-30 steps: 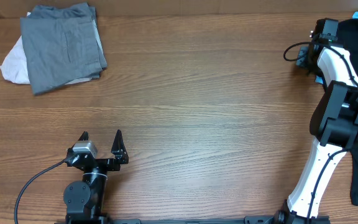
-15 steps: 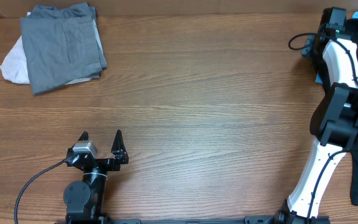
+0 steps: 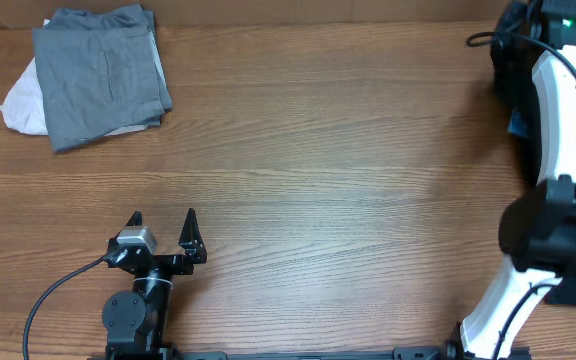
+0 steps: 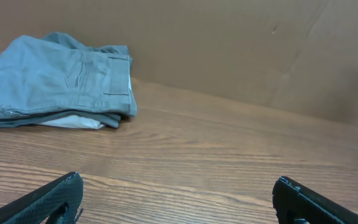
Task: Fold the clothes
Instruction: 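Grasp the black polo with the right gripper and drag it to table center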
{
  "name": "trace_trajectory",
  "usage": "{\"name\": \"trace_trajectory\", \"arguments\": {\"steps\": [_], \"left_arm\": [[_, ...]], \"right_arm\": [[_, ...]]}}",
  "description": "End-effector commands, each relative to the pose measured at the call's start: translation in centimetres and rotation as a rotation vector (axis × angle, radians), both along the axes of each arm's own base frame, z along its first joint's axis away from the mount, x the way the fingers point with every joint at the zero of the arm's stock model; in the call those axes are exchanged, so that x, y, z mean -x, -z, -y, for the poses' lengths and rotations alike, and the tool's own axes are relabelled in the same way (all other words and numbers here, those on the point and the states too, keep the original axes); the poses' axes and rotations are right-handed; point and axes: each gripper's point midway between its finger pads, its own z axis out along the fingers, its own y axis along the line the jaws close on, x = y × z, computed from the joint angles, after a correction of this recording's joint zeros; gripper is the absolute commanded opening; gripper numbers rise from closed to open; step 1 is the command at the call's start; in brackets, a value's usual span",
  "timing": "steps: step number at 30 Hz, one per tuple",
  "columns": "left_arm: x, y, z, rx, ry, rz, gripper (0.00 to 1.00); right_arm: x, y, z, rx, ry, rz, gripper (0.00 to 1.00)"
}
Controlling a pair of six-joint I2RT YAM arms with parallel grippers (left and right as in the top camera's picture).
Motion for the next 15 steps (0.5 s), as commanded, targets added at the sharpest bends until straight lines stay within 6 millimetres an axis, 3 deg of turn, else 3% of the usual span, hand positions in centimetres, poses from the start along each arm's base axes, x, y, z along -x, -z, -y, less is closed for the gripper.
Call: {"name": "trace_trajectory", "arguments": {"steps": [1,5,8,13,15], "left_arm": [[0.0,0.0,-0.3,0.009,-0.013,0.005,1.0],[0.0,0.0,-0.3,0.009,-0.013,0.005,1.0],[0.0,0.0,-0.3,0.009,-0.013,0.005,1.0],[0.0,0.0,-0.3,0.009,-0.013,0.005,1.0],[0.0,0.0,-0.3,0.009,-0.013,0.005,1.0]], "right_arm": [[-0.3,-5.2,-9.1,-0.096,-0.22,0.115,0.04],[0.1,-4.9,-17.3,-0.211,-0.379,0.098,0.04],[1.4,-5.1,-24.8,-0.298,-0.544,0.087,0.04],[5.4,-4.6,-36.8,-0.382,-0.763,0.04,0.04],[7.1,-3.8,-40.3,-0.389,-0.824,0.013,0.04]]}}
